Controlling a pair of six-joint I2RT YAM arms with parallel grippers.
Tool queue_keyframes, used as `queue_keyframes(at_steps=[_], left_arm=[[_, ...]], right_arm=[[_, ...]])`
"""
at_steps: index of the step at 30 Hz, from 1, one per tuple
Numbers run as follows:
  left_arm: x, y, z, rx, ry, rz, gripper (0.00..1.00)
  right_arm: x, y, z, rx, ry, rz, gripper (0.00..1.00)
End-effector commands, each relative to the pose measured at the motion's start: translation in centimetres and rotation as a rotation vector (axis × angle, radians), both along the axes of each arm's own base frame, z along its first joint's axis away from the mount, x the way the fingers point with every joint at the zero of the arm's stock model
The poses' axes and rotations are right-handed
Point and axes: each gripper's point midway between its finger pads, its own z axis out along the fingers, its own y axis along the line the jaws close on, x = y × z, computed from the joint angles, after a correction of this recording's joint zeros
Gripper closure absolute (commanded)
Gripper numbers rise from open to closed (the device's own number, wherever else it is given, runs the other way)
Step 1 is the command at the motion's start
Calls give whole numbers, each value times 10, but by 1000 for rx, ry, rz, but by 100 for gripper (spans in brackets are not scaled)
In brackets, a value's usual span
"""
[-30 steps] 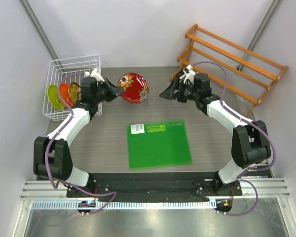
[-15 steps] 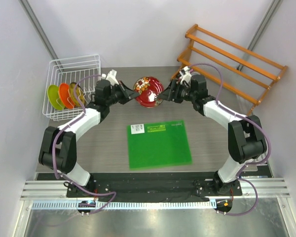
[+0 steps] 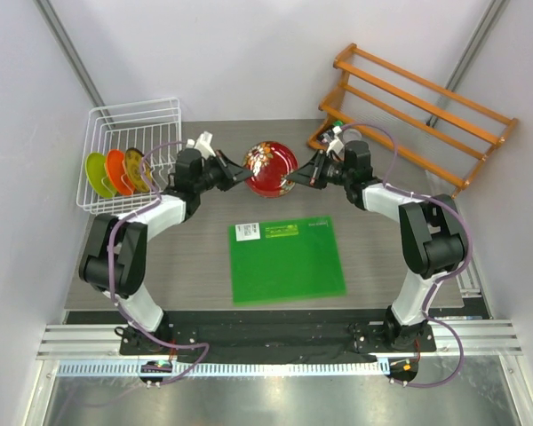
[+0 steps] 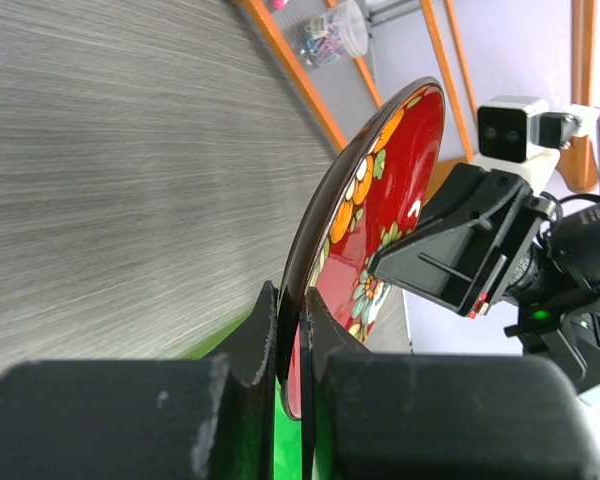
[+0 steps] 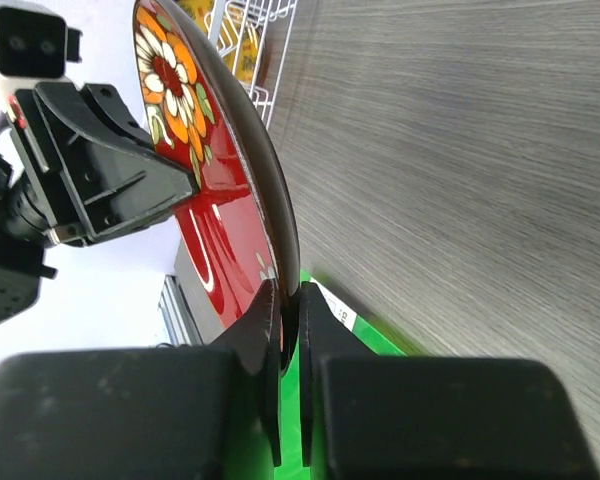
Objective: Unload the plates from the dish rack
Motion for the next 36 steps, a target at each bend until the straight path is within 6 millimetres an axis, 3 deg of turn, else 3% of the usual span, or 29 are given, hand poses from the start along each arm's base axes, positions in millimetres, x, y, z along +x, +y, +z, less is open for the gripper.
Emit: queue_keyframes(at_steps=[1, 5, 6, 7, 8, 11, 14, 16, 17, 18, 19, 20, 23, 24, 25, 30, 36], left_arm=[[-5, -25, 41, -133, -115, -95, 100], [-6, -27, 33, -132, -108, -106, 99], [-6, -26, 29, -127, -102, -105, 95], [-5, -26, 29, -120, -107, -103, 86], [-5, -26, 25, -113, -100, -102, 64], [-3, -22, 19, -50, -102, -92, 46], [3, -10, 12, 63, -109, -48, 38], [6, -1, 19, 136, -137, -13, 36], [9, 14, 7, 226, -120, 41, 33], [9, 22, 17, 267, -148, 72, 28], [8, 33, 10, 325, -121, 104, 23], [13, 47, 15, 380, -136, 172, 18], [10, 76, 25, 524, -177, 252, 12], [11, 96, 24, 604, -173, 326, 11], [8, 105, 33, 632, -192, 357, 11], [-1, 158, 47, 802, -228, 565, 5], [-8, 195, 64, 903, -257, 700, 4]], right_arm=[[-6, 19, 19, 43, -112, 75, 99], [2, 11, 9, -4, -97, -1, 99], [3, 11, 9, -12, -98, -5, 99], [5, 9, 7, -24, -99, -15, 99], [8, 4, 4, -47, -89, -55, 99], [14, -5, 4, -78, -87, -105, 99], [21, -15, 5, -94, -80, -141, 99], [27, -24, 0, -105, -53, -162, 99], [30, -25, 3, -105, -57, -165, 99], [34, -28, -3, -110, -38, -171, 99], [35, -31, -7, -116, -20, -176, 99], [41, -35, -5, -113, -23, -186, 99], [51, -40, -13, -114, 9, -190, 99], [53, -40, -15, -113, 10, -183, 99], [54, -40, -26, -121, 40, -178, 99], [70, -39, -38, -117, 67, -170, 99], [79, -34, -57, -115, 115, -151, 99]])
